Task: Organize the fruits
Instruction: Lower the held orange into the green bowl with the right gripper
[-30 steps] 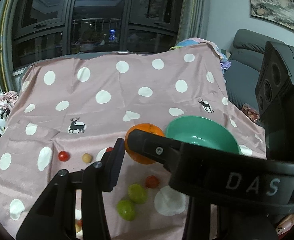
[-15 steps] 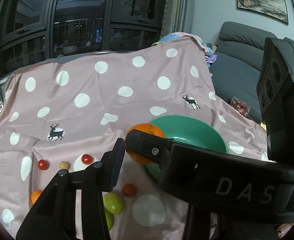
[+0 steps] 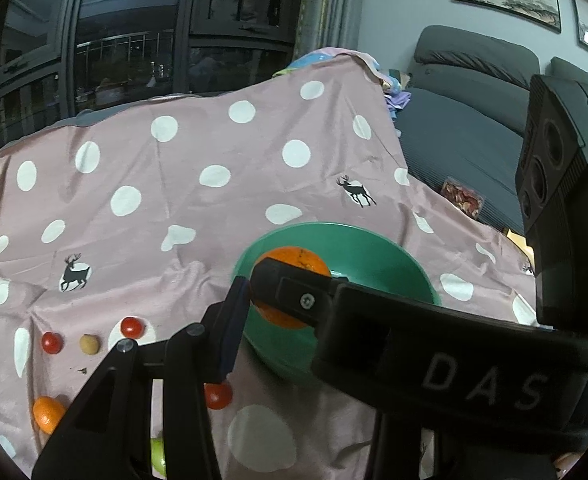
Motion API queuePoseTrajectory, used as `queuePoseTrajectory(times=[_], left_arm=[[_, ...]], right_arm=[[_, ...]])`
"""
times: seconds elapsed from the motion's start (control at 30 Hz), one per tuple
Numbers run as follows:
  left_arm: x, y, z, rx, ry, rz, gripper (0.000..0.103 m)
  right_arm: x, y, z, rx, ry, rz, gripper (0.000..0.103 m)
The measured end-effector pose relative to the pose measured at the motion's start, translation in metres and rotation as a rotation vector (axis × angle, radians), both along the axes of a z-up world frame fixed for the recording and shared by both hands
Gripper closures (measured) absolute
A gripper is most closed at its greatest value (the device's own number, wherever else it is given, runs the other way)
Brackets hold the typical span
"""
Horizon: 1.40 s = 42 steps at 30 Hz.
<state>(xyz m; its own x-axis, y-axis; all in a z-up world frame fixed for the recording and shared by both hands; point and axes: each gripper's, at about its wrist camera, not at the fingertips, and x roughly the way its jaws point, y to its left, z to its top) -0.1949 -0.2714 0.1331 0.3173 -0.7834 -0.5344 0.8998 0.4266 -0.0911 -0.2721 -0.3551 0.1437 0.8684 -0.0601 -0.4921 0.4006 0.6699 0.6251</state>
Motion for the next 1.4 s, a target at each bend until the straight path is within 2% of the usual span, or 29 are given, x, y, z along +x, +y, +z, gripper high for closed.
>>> queuePoseTrajectory(times=[0.5, 1.4], left_arm=[[-0.007, -0.026, -0.009, 0.018, 0.027, -0.066, 0.061], [-0.007, -0.06, -0.033, 0.065, 0.13, -0.159, 0.06]], right_arm=[[-0.015, -0.022, -0.011, 0.042, 0.019, -0.076, 0.057], [-0.025, -0.049, -0.032, 0.119, 0.108, -0.186, 0.057]])
